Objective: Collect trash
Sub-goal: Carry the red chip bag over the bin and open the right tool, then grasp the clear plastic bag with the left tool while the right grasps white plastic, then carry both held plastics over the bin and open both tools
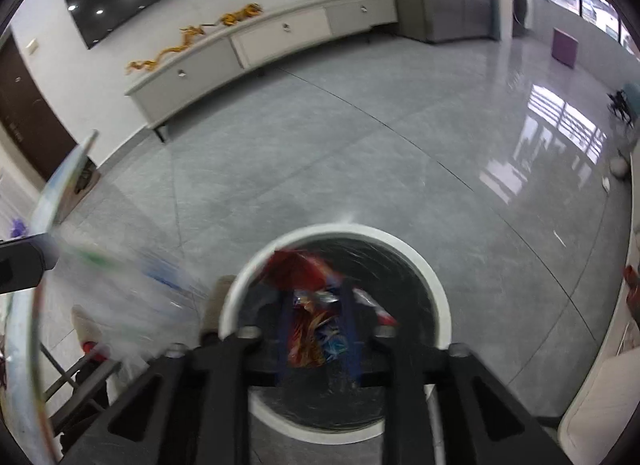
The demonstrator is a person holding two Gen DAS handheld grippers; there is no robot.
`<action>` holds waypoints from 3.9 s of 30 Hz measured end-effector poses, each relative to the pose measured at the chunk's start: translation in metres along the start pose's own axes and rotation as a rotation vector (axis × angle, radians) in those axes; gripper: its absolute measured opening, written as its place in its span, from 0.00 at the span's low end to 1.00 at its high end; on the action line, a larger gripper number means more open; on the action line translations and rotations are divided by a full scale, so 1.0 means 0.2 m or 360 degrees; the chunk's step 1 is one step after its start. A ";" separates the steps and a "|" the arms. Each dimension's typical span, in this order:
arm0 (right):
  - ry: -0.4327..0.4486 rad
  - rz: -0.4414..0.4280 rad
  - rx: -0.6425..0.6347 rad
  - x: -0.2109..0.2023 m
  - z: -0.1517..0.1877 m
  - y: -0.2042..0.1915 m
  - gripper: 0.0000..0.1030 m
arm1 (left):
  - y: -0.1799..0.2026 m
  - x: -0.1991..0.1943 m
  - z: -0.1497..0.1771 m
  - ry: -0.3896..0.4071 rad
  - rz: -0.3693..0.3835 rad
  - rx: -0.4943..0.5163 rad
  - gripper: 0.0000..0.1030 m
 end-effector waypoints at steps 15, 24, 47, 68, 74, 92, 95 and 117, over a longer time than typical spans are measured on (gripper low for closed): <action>0.0365 -0.0055 -0.0009 -0.46 -0.29 -0.25 0.95 | -0.10 -0.74 0.00 0.0500 -0.0270 0.0127 0.27; 0.0605 -0.0455 -0.0194 -0.82 -0.45 -0.90 1.00 | -0.54 -1.44 0.25 0.0668 -0.0567 -0.0039 0.29; -0.0207 -0.0793 -0.0739 -0.18 0.22 -2.08 0.37 | -1.66 -2.22 1.21 0.0521 -0.1306 -0.0429 0.28; 0.0144 -0.0899 -0.0487 -0.61 -0.12 -1.50 0.09 | -1.00 -2.02 0.62 0.0789 -0.0930 -0.0230 0.00; 0.0187 -0.0757 -0.0376 -0.62 -0.18 -1.15 0.09 | -0.91 -1.91 0.47 0.0776 -0.0869 -0.0203 0.03; 0.0264 -0.0662 -0.0217 -0.62 -0.21 -0.89 0.09 | -1.19 -1.86 1.11 0.0400 -0.1292 -0.0557 0.55; 0.0251 -0.0620 -0.0198 -0.60 -0.19 -0.82 0.09 | -1.19 -1.80 1.11 0.0379 -0.1296 -0.0531 0.30; 0.0062 -0.0239 0.0048 -0.24 -0.02 -0.13 0.09 | -0.15 -0.67 0.03 0.0348 -0.0134 -0.0114 0.31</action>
Point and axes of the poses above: each gripper's, at about its wrist camera, not at the fingertips, and x roughly the way its jaws point, y to its right, z to its underside, the point moved 6 cm from there along x, roughly the way its jaws point, and after that the axes turned 15 degrees about y, right-handed, at the moved point
